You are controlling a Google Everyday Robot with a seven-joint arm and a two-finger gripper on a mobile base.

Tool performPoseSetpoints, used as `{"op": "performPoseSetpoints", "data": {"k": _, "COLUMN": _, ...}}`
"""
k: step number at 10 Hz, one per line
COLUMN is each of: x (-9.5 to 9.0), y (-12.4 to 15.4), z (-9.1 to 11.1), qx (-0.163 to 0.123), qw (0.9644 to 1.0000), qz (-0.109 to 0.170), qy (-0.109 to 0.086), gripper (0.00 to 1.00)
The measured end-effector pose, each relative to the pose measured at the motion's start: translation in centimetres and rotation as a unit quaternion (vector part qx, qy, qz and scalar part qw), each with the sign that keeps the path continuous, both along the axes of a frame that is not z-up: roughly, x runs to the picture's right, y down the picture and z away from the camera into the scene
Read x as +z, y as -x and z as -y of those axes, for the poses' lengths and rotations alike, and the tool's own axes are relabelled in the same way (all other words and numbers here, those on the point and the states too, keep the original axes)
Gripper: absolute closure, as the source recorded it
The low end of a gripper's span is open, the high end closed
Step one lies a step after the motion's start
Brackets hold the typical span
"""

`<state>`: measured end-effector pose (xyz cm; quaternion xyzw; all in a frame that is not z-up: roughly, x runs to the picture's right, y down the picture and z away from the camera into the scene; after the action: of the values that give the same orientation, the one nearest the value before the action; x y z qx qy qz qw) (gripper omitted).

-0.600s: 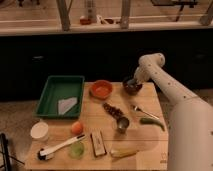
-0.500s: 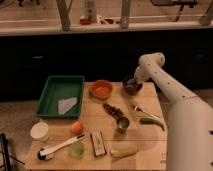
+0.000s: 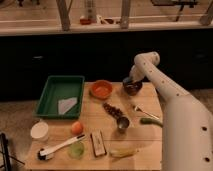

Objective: Wipe purple bowl with sponge

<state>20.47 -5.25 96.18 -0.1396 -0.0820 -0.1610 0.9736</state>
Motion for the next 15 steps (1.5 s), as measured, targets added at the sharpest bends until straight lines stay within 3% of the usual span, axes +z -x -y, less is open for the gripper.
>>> {"op": "performPoseSetpoints", "data": {"k": 4, "x": -1.5, "y": -1.7, "z": -2.4, "qx": 0.007, "qw": 0.9999, "qz": -0.009, "qy": 0.013, "gripper": 1.0}}
{"op": "performPoseSetpoints", "data": {"k": 8, "x": -1.9, "y": -4.5, "z": -1.8, "qx": 0.021, "qw": 0.999, "qz": -0.039, "qy": 0.007, "gripper": 1.0}}
{"op": "performPoseSetpoints", "data": {"k": 11, "x": -0.6, "y": -3.1, "z": 0.2, "qx": 0.018, "qw": 0.9989, "qz": -0.044, "qy": -0.006, "gripper": 1.0}}
{"op": "performPoseSetpoints", "data": {"k": 13, "x": 0.4, "y": -1.3, "z": 0.2, "qx": 0.012, "qw": 0.9993, "qz": -0.035, "qy": -0.005, "gripper": 1.0}}
{"op": "performPoseSetpoints", "data": {"k": 15, "x": -0.1, "y": 0.2, "z": -0.3, "qx": 0.0, "qw": 0.9998, "qz": -0.015, "qy": -0.009, "gripper": 1.0}}
